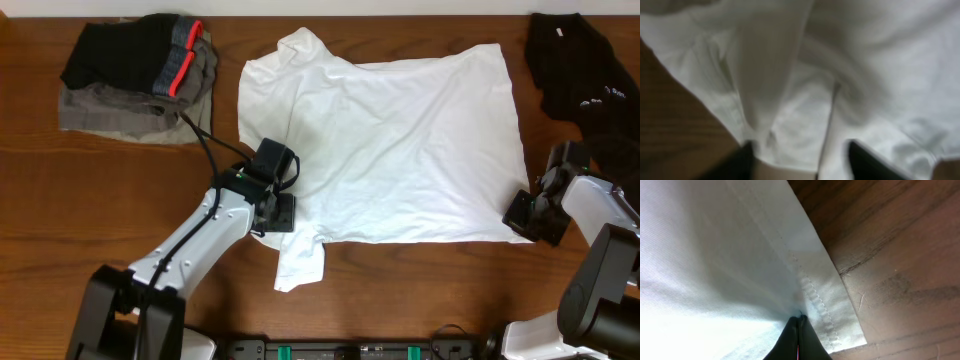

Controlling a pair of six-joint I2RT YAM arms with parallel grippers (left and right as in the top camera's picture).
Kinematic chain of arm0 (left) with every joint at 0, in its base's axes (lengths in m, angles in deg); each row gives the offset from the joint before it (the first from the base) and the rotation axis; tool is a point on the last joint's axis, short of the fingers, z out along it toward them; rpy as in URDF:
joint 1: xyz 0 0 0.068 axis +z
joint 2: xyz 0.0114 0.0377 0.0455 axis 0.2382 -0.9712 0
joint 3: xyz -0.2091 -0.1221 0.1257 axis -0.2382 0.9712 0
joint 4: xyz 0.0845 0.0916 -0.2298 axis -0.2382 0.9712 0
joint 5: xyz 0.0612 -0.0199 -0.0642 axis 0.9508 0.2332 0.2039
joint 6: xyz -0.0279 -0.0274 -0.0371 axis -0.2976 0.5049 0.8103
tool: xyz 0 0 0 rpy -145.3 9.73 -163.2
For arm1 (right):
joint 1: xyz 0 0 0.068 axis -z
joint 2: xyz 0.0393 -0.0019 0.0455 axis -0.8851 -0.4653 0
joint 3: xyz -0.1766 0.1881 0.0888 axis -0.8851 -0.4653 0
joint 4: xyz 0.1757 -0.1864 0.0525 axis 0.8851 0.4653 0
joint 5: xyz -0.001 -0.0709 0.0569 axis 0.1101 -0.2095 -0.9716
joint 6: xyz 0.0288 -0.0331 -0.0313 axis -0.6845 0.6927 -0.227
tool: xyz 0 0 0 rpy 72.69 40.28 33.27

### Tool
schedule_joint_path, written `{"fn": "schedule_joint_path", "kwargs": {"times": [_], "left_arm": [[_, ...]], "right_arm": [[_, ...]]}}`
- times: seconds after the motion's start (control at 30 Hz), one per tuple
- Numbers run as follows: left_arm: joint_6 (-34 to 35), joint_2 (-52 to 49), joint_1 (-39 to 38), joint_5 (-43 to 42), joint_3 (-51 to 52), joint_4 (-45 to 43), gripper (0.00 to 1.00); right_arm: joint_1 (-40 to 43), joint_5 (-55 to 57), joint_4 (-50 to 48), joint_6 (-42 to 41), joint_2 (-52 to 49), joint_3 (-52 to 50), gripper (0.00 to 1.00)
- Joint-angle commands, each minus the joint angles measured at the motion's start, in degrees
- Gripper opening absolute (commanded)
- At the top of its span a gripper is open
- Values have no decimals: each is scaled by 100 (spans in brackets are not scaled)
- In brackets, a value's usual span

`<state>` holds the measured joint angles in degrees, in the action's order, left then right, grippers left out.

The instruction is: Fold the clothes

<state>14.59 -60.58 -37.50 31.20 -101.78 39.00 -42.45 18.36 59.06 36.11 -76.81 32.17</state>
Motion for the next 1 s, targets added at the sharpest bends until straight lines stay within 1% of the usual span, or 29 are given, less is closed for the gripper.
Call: {"fn": "schedule_joint_path", "kwargs": {"times": [0.0, 0.27, 0.33, 0.5, 0.57, 0.87, 0.97], "left_arm": [[13, -321, 107, 107, 22, -85, 6], [13, -883, 264, 219, 22, -79, 6], [13, -968, 334, 546, 22, -26, 6], [13, -1001, 684, 1753, 22, 188, 6], [11, -1001, 872, 1982, 22, 195, 6], [-52, -1001, 1744, 2063, 22, 203, 6], [-52, -979, 1912, 2059, 15, 302, 6]], "right_arm": [[79, 219, -55, 68, -116, -192, 1], [79, 275, -55, 68, -116, -192, 1], [81, 286, -59, 68, -116, -192, 1], [81, 393, -63, 66, -116, -192, 1], [81, 391, -74, 66, -116, -192, 1], [260, 391, -50, 59, -116, -192, 1], [345, 385, -2, 61, -116, -188, 1]]}}
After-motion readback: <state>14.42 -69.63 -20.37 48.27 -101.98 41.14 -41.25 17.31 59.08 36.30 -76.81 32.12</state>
